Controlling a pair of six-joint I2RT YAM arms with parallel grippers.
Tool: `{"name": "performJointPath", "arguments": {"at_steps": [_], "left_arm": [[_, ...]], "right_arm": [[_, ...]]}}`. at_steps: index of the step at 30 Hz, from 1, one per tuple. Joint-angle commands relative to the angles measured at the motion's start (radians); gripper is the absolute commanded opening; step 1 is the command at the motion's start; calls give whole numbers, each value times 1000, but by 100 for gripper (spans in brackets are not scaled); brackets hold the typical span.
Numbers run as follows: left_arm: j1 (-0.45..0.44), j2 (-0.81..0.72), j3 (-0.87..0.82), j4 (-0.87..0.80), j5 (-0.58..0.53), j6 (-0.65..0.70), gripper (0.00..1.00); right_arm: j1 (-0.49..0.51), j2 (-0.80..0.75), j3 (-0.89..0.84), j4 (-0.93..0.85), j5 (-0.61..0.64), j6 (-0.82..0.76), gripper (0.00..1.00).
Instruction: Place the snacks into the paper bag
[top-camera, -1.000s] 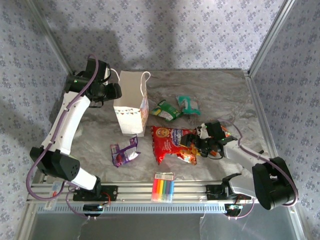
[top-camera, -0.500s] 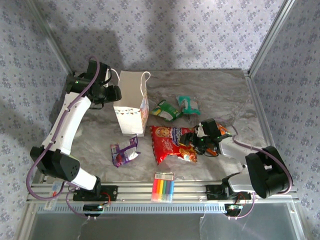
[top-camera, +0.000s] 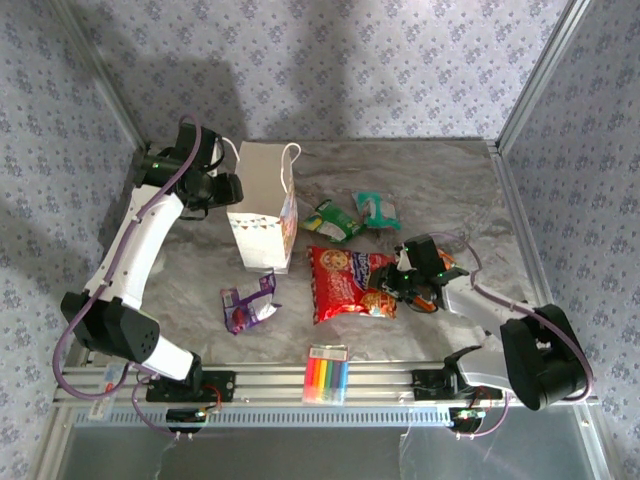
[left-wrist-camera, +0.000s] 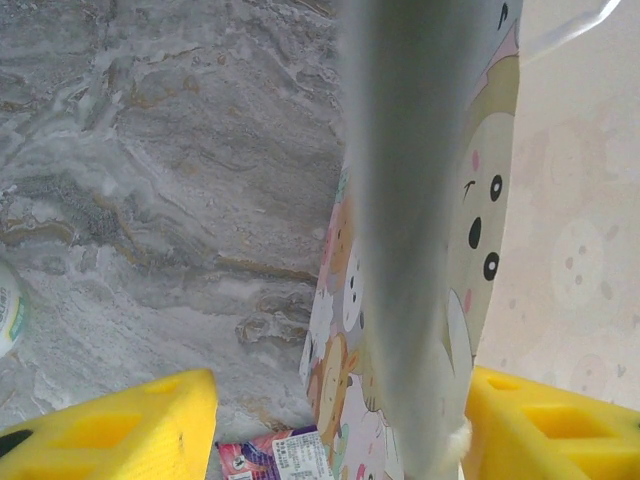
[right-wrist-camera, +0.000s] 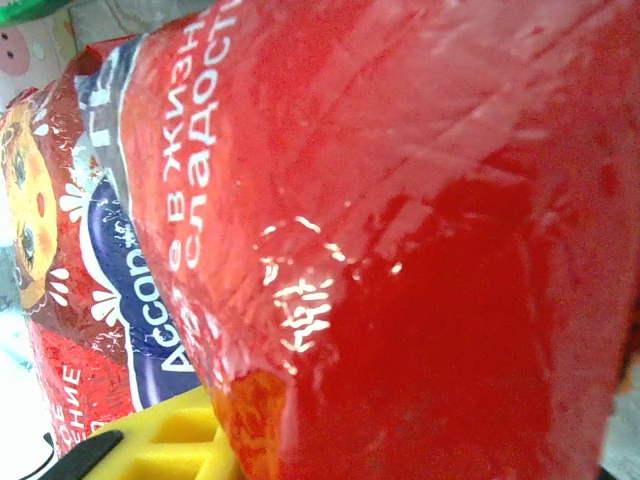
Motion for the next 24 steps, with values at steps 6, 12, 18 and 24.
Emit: {"name": "performJointPath", "arguments": {"at_steps": [6, 12, 18, 24], "left_arm": [[-7, -32, -6, 7, -8, -5, 62], [-7, -30, 9, 3, -4, -2, 62], [-7, -41, 48, -7, 12, 7, 63], [-6, -59, 62, -4, 32, 12, 63]], "right_arm": [[-6, -54, 76, -172, 138, -74, 25], [-1, -64, 126, -204, 146, -118, 20], [34, -52, 215, -265, 189, -196, 14], [46, -47, 283, -320, 233, -230, 5]]}}
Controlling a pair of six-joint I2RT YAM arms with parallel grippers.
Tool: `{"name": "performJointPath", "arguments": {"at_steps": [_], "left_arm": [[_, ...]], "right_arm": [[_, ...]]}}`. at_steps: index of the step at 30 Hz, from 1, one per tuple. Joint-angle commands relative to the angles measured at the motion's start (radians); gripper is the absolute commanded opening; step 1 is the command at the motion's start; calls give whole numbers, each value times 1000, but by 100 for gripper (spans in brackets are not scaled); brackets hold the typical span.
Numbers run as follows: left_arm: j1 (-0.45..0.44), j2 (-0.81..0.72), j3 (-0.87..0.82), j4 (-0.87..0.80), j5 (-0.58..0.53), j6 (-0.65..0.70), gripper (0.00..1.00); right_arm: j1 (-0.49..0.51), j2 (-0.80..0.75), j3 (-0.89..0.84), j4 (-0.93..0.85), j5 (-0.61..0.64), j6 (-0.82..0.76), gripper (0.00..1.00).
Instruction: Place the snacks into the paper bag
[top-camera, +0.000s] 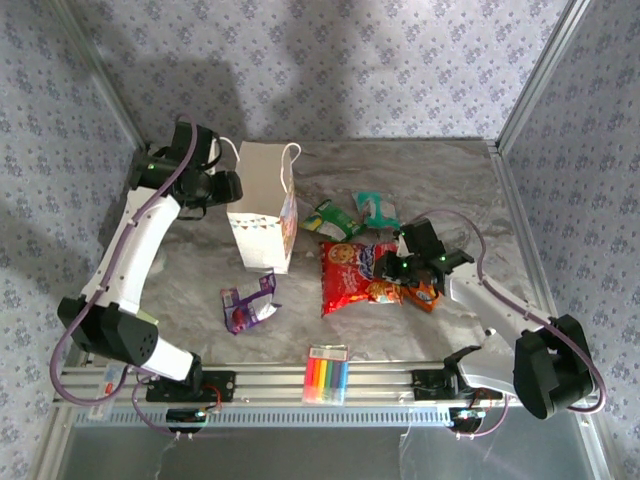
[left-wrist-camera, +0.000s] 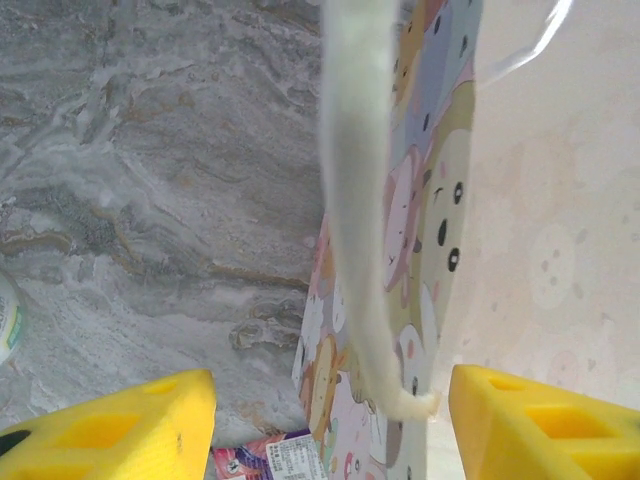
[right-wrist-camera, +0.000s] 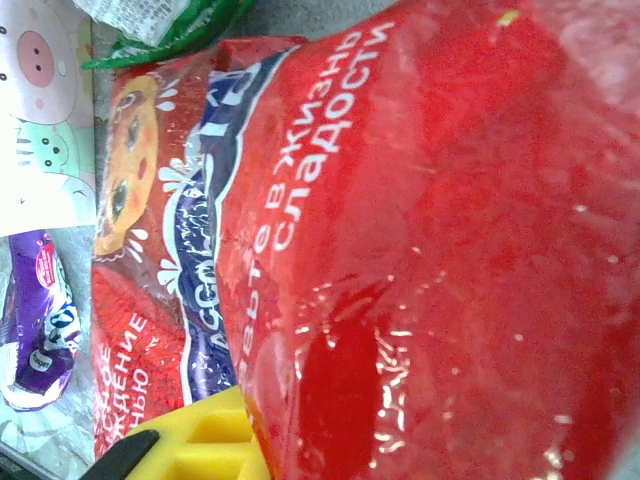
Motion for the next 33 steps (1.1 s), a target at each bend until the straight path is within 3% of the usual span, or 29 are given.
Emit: {"name": "performJointPath", "arguments": {"at_steps": [1, 19, 33], "left_arm": [[-6, -38, 42, -4, 22, 10, 63], [32, -63, 68, 25, 11, 33, 63], [64, -76, 94, 79, 42, 48, 63]], "right_arm": [[5, -5, 74, -34, 59, -56, 3], [61, 0, 314, -227, 87, -129, 0], [135, -8, 523, -360, 184, -148, 0]]}}
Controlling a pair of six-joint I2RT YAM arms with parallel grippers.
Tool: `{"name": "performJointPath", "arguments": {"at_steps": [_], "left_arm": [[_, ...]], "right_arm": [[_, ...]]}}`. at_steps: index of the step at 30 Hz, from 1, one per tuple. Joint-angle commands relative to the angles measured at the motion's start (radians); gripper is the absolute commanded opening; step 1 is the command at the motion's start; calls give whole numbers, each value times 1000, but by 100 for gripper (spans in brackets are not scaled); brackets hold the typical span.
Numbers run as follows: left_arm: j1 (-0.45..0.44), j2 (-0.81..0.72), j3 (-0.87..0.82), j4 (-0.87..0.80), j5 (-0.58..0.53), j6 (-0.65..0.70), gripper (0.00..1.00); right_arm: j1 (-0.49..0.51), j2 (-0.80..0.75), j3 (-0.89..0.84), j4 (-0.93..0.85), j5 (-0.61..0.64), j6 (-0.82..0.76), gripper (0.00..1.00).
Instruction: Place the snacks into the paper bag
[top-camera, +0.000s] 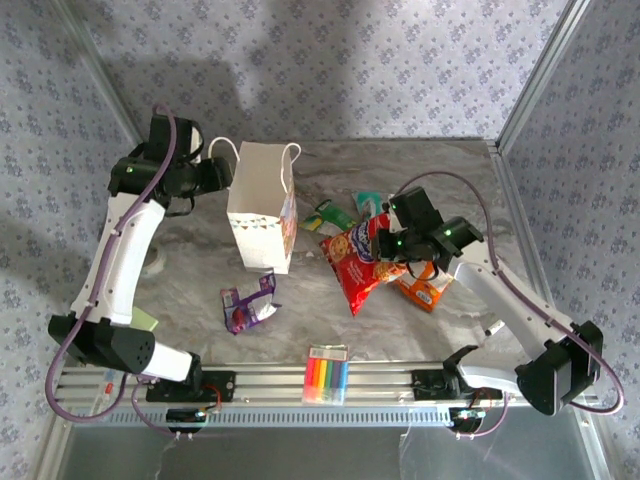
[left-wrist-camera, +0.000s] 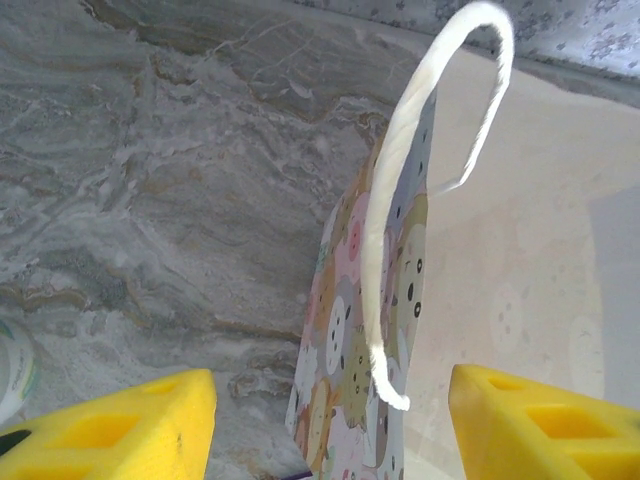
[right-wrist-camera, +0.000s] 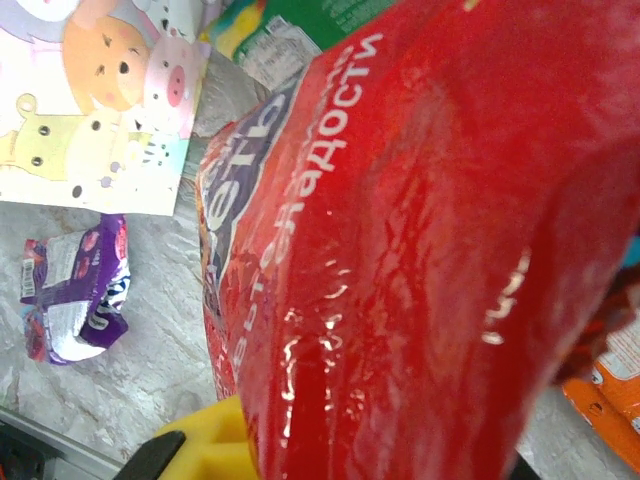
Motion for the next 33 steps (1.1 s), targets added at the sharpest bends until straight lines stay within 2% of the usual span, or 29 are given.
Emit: {"name": "performJointPath", "arguments": {"at_steps": [1, 7, 21, 33], "left_arm": [[10, -27, 47, 33, 23, 27, 63], [24, -3, 101, 51, 46, 55, 63], [82, 77, 115, 107, 131, 83, 63], [105, 118, 98, 74, 318, 152, 63]], "right_arm": [[18, -26, 113, 13, 41, -16, 0], [36, -38, 245, -95, 131, -56, 0], [106, -59, 475, -124, 197, -68, 0], [217, -35, 723, -151, 288, -109, 0]]}}
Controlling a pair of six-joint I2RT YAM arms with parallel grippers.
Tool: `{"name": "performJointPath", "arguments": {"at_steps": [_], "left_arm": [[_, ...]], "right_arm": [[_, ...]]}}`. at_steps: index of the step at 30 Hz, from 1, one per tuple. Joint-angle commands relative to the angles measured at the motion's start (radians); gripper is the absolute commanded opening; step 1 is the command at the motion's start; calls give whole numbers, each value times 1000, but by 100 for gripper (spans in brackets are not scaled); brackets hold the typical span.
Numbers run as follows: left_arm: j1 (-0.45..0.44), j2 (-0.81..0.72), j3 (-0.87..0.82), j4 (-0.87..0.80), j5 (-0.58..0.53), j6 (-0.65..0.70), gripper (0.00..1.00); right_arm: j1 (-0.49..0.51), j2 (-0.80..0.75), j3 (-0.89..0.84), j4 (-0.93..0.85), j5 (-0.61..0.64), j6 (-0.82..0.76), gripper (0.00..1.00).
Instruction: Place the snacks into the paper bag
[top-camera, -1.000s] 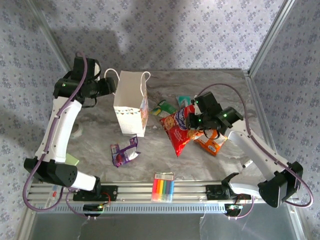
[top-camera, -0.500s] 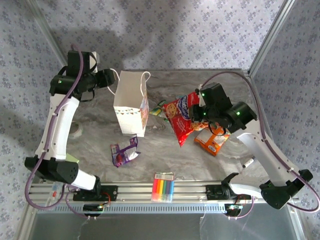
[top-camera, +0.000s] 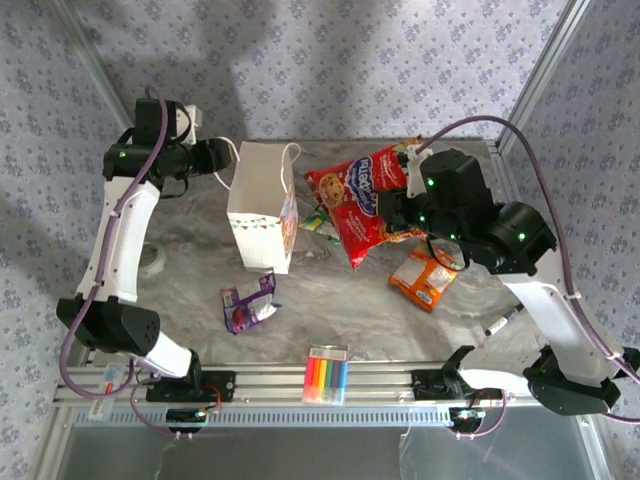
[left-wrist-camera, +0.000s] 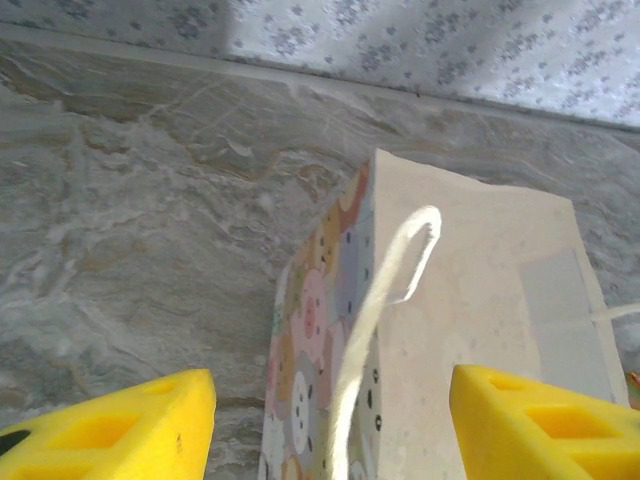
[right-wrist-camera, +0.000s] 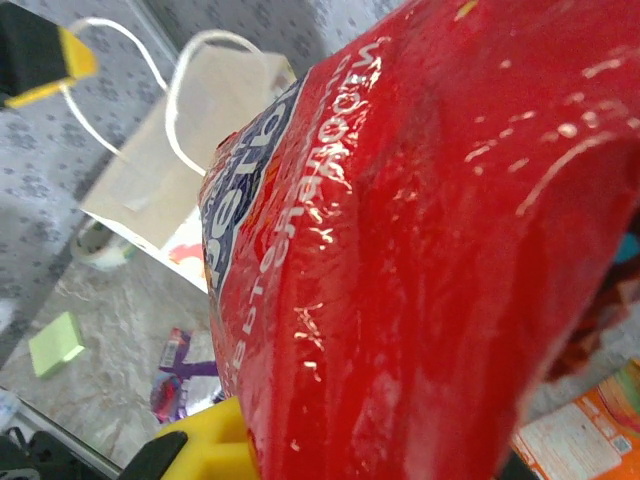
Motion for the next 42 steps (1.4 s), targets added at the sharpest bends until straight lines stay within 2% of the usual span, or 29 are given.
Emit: {"name": "performJointPath", "arguments": {"at_steps": [1, 15, 22, 27, 33, 38, 42], "left_arm": [[6, 18, 5, -20, 107, 55, 63], [6, 60, -31, -65, 163, 82, 62], [7, 55, -104, -15, 206, 51, 58], [10, 46, -146, 32, 228, 21, 51], [14, 39, -176, 73, 264, -9, 45], [14, 38, -203, 94, 271, -33, 38], [14, 35, -218, 103, 274, -56, 37]], "right_arm": [[29, -10, 110, 95, 57, -38, 0], [117, 173, 364, 189, -4, -96, 0], [145, 274, 485, 278, -47, -82, 0], [147, 359, 574, 336, -50, -59, 0], [147, 387, 541, 504, -15, 4, 0], [145, 432, 552, 557, 7, 52, 0], [139, 471, 529, 600, 24, 153, 0]]}}
